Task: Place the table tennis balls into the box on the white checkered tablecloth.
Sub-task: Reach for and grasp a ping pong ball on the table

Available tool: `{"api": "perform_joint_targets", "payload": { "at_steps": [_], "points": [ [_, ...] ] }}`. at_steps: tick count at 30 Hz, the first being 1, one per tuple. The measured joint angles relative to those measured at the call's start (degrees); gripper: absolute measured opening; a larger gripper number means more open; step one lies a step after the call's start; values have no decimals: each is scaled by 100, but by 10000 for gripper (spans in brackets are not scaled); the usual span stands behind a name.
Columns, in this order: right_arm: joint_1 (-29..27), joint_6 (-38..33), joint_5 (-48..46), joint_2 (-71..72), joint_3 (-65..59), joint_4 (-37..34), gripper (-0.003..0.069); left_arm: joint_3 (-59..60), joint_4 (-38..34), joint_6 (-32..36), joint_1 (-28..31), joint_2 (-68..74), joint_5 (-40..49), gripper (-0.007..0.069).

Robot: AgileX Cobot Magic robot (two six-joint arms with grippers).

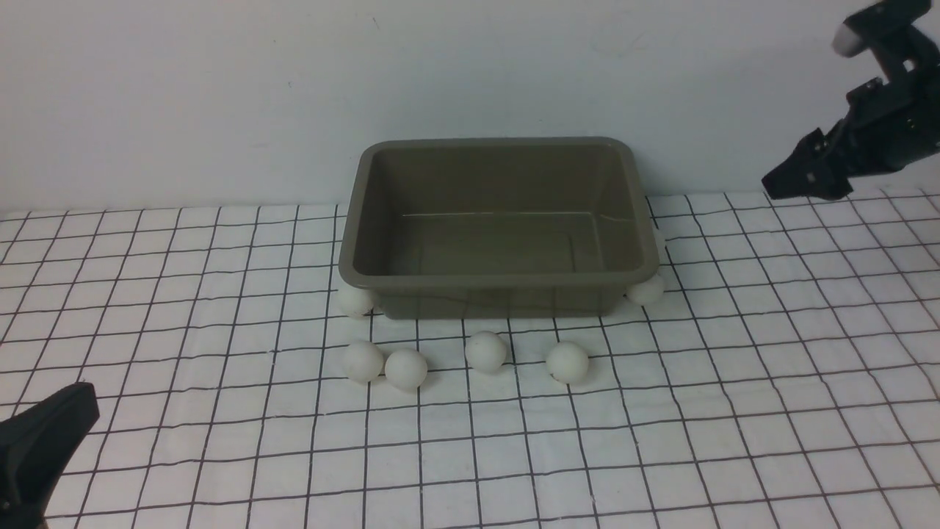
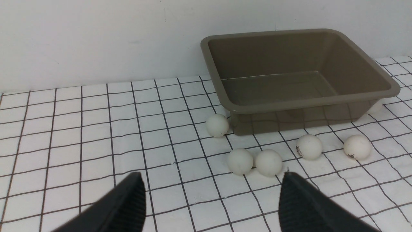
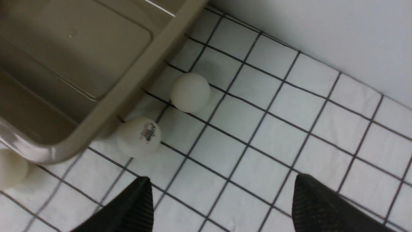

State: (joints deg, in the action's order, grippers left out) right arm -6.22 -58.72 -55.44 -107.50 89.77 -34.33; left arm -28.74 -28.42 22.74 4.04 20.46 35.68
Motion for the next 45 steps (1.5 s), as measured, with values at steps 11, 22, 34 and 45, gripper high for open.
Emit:
{"api": "perform_joint_targets", "payload": {
  "at_steps": [11,22,34,45],
  "points": [
    [27,-2728,-99,-963,7,-1490,517,0,5,0,0,1,-6,499],
    [254,-2936,689,-1110,7,-2268,516,0,5,0,0,1,0,499],
    [301,-2933,1074,-1843,70,-2226,516,0,-1,0,0,1,13,499],
    [314,-2283,435,-2529,1359,-2242,516,0,-12,0,0,1,121,499]
  ]
}}
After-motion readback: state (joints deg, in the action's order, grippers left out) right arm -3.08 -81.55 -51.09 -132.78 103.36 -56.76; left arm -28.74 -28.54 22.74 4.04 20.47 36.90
